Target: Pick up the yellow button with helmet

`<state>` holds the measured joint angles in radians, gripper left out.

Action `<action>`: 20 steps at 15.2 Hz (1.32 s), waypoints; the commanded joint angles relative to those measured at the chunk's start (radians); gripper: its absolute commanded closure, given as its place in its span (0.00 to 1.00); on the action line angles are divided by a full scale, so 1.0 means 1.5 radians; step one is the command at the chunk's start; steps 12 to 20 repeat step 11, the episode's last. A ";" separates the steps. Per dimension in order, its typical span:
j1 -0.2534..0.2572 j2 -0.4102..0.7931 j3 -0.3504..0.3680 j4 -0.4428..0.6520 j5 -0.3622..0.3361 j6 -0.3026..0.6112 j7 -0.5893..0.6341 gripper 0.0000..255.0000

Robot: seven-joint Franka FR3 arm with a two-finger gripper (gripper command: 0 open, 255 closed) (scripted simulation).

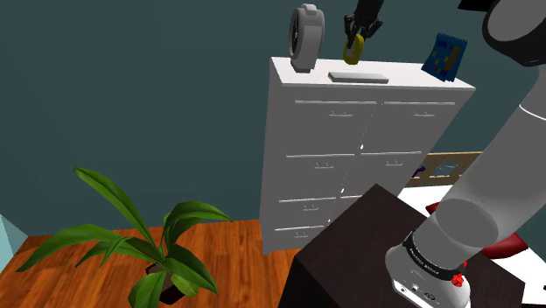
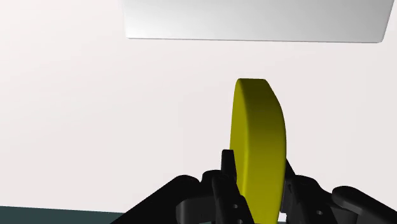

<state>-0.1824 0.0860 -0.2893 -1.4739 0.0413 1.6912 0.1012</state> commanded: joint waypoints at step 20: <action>-0.010 0.047 -0.004 0.156 0.016 -0.110 -0.006 1.00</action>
